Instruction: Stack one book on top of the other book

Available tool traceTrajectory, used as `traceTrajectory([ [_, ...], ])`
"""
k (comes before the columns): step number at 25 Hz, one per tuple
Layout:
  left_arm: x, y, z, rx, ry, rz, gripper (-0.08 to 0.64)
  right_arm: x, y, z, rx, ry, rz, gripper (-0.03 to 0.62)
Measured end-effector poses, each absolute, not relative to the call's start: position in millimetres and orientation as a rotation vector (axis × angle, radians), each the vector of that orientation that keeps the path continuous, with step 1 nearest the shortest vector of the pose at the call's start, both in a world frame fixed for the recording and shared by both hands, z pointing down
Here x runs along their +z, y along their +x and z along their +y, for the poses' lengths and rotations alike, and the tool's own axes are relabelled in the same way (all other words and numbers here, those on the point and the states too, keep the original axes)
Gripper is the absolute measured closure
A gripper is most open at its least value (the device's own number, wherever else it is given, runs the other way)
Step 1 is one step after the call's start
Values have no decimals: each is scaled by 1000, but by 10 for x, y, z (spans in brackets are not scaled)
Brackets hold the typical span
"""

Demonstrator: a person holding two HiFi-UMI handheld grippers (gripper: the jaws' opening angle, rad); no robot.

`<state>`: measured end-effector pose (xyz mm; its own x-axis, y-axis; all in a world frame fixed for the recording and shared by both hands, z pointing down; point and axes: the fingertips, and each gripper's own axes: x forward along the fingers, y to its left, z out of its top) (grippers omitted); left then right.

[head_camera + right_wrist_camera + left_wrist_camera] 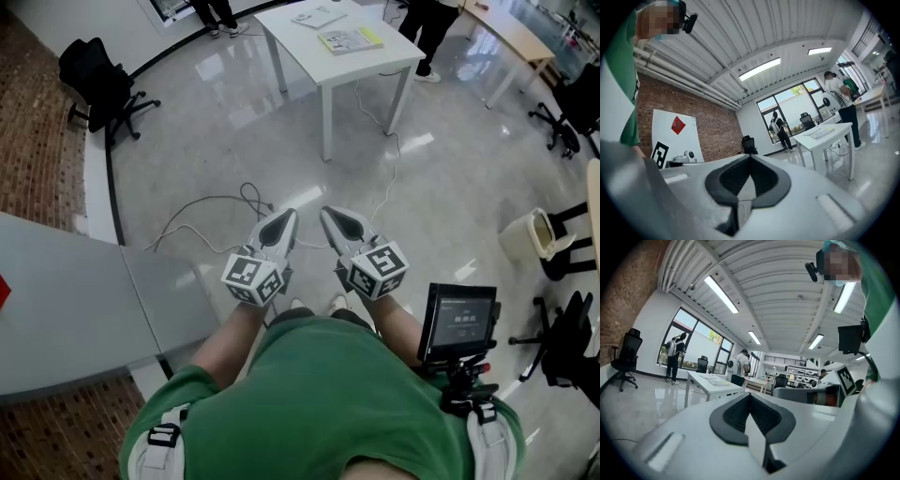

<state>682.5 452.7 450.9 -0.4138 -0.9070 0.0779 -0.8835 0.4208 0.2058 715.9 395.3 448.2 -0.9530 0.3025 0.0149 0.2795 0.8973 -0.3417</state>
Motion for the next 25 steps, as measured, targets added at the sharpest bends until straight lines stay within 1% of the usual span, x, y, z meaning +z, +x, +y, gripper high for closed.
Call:
traceTrajectory([
  [12, 4514, 6442, 4552, -171, 1448, -2563, 561, 4547, 6798, 3754, 567, -483, -2949, 592],
  [19, 4550, 5788, 4573, -219, 1454, -2575, 561, 4591, 6201, 3763, 498, -481, -2929, 592],
  [25, 4427, 5053, 4734, -243, 1500, -2579, 561, 4414, 5517, 3821, 439, -410, -2946, 592],
])
